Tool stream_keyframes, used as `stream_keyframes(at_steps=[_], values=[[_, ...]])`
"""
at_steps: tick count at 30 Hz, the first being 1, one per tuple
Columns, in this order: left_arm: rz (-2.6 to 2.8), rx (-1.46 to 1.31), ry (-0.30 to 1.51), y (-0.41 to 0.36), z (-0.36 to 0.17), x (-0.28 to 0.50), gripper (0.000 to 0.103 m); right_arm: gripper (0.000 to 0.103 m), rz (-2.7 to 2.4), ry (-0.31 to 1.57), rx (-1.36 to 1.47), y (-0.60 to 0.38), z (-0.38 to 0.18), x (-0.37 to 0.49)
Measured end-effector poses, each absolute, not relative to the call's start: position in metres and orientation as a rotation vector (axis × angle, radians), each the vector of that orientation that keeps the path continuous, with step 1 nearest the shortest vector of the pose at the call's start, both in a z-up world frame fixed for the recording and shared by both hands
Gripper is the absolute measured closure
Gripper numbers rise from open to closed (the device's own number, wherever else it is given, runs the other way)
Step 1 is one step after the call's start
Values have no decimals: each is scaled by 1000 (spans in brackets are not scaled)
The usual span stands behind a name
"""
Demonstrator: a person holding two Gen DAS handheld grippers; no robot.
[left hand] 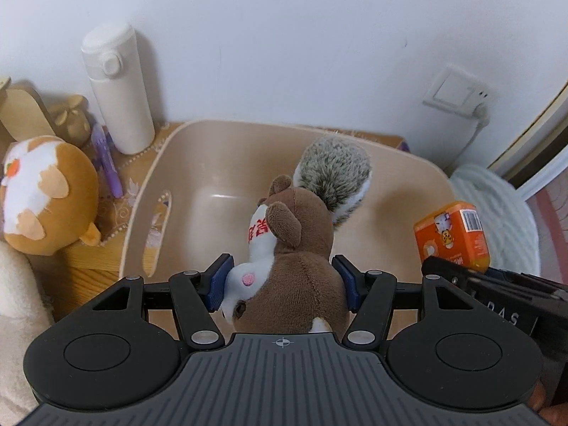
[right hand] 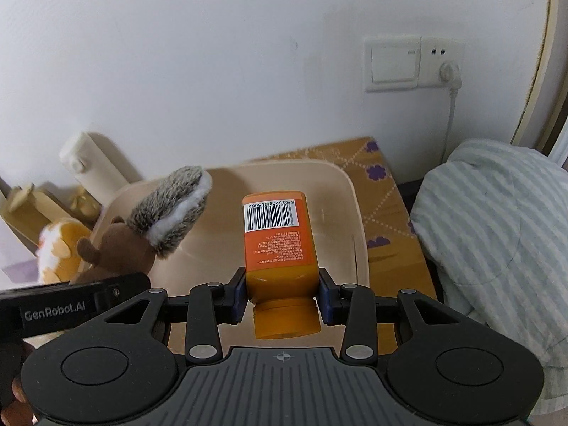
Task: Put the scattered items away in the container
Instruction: 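Carry the plush and orange bottle with both tools over the beige basket, then open both tools to drop the plush and bottle into the basket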
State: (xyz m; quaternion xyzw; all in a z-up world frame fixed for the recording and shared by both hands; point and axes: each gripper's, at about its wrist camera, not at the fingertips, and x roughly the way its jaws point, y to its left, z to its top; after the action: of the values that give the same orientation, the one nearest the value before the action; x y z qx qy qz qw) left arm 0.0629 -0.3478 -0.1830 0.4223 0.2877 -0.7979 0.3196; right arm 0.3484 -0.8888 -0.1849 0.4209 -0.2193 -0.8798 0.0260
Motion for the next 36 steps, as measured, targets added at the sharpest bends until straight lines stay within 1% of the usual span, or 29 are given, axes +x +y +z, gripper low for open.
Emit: stream_keyframes(at_steps=[8, 11, 17, 18, 19, 21, 23, 24, 26, 28, 29, 33, 35, 36], values=[[-2071, 1231, 724, -351, -211, 45, 41, 67, -2695, -627, 1433, -898, -219, 328], [-2059, 1289, 704, -350, -222, 43, 40, 67, -2718, -535, 1428, -907, -222, 326], [-2057, 1329, 694, -352, -231, 50, 38, 68, -2722, -526, 1430, -915, -223, 326], [-2063, 1332, 693, -352, -231, 52, 37, 67, -2722, -530, 1430, -915, -223, 326], [-2067, 1335, 690, -351, -230, 52, 37, 61, -2721, -533, 1431, -915, -223, 327], [-2085, 1333, 694, -352, -227, 55, 37, 59, -2732, -550, 1433, -914, -223, 326], [-2110, 1317, 707, -354, -222, 60, 36, 50, -2743, -581, 1430, -910, -222, 327], [-2125, 1307, 716, -354, -219, 63, 34, 48, -2750, -596, 1424, -910, -221, 328], [-2160, 1289, 728, -353, -212, 68, 32, 35, -2764, -624, 1404, -907, -215, 334], [-2191, 1270, 723, -352, -204, 74, 26, 29, -2790, -649, 1378, -905, -208, 342], [-2201, 1258, 713, -351, -199, 78, 25, 26, -2805, -663, 1361, -904, -205, 346], [-2251, 1219, 656, -342, -181, 91, 23, 24, -2851, -738, 1301, -898, -191, 367], [-2276, 1210, 619, -338, -172, 100, 22, 17, -2869, -784, 1268, -895, -185, 379], [-2284, 1206, 602, -334, -168, 105, 21, 17, -2877, -800, 1252, -894, -182, 386]])
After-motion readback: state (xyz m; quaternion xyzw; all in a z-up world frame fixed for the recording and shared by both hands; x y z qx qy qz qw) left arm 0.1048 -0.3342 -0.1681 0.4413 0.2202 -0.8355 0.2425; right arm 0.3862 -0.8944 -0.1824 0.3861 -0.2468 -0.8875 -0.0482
